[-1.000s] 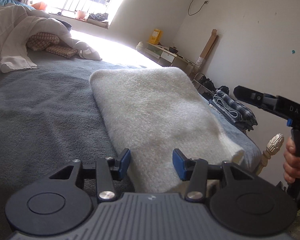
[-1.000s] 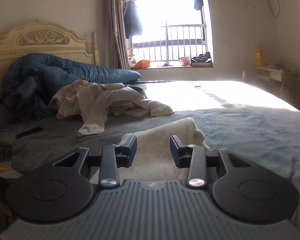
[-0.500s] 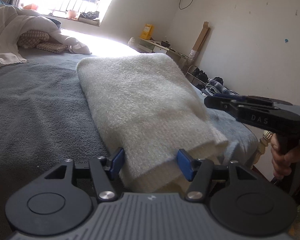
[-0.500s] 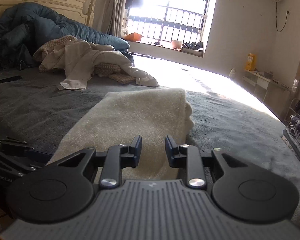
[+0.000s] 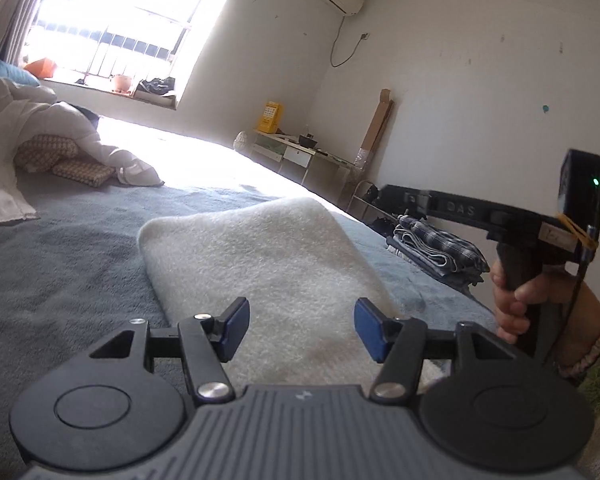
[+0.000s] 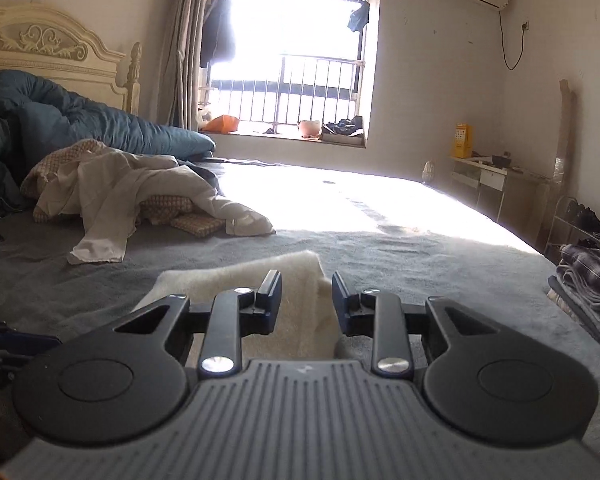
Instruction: Fold clothes
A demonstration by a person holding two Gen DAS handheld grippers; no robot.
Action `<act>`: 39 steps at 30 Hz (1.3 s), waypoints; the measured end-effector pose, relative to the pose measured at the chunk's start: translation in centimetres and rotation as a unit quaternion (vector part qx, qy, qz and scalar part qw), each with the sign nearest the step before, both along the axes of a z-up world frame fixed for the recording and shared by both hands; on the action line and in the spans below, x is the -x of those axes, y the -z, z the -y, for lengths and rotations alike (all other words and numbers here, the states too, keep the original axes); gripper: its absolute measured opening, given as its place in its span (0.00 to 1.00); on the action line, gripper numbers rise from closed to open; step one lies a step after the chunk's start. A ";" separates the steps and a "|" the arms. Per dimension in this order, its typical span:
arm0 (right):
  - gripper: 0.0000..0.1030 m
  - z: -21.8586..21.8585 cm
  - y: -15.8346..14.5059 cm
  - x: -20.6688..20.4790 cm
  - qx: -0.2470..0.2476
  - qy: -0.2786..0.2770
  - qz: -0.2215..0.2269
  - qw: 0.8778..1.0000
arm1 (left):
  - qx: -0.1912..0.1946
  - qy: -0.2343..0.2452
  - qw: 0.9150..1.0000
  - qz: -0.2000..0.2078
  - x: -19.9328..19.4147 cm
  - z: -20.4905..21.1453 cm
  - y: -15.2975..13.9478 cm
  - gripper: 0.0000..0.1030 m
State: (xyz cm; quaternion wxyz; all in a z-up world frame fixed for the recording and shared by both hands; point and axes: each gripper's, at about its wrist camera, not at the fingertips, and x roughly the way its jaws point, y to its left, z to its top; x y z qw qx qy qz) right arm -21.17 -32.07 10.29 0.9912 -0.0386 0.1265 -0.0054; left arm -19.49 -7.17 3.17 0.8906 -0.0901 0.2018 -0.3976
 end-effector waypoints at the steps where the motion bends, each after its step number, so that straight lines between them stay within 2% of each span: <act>1: 0.26 -0.5 -0.3 -1.3 -0.002 -0.007 0.007 1.000 | -0.006 0.006 1.000 -0.004 -0.4 0.8 0.5 0.57; 4: 0.23 -1.3 0.3 -5.2 -0.015 -0.029 -0.005 0.999 | -0.018 0.015 1.000 -0.021 -1.0 2.8 2.4 0.57; 5: 0.21 -1.4 1.2 -6.5 -0.002 -0.027 -0.014 1.000 | -0.020 0.014 0.999 -0.028 -1.1 3.1 3.1 0.57; 8: 0.10 0.4 5.2 -9.6 0.000 -0.011 -0.067 0.998 | -0.010 0.015 0.999 -0.029 -0.7 3.3 4.3 0.58; 10: 0.10 1.9 8.0 -11.3 -0.009 -0.001 -0.104 0.995 | -0.001 0.021 0.999 -0.037 -1.0 3.1 4.6 0.58; 13: 0.09 1.9 6.1 -10.9 -0.013 -0.007 -0.113 0.993 | 0.011 0.021 0.999 -0.042 -1.1 2.7 5.0 0.59; 16: 0.09 1.0 3.1 -10.7 0.001 -0.018 -0.085 0.996 | 0.019 0.022 0.999 -0.039 -1.1 2.4 5.3 0.59; 22: 0.08 1.8 6.4 -15.1 0.021 0.004 -0.126 0.992 | 0.019 0.023 0.999 -0.023 -0.8 2.7 5.5 0.62; 24: 0.07 2.4 7.3 -15.4 0.012 0.009 -0.121 0.993 | 0.016 0.026 0.999 -0.018 -0.7 2.8 5.5 0.64; 28: 0.09 1.7 4.6 -15.3 0.017 0.011 -0.136 0.991 | 0.022 0.026 0.999 -0.019 -0.7 2.6 5.6 0.66; 32: 0.10 -2.6 2.0 -15.9 0.021 -0.103 -0.155 0.982 | 0.025 0.021 0.999 -0.015 -0.4 2.6 5.7 0.66; 36: 0.10 -6.9 -0.3 -16.7 0.028 -0.215 -0.175 0.960 | 0.029 0.015 0.999 -0.008 0.0 2.6 5.9 0.66; 39: 0.10 -10.8 3.1 -19.0 0.078 -0.260 -0.233 0.934 | 0.031 0.012 0.999 -0.007 0.0 2.6 6.0 0.66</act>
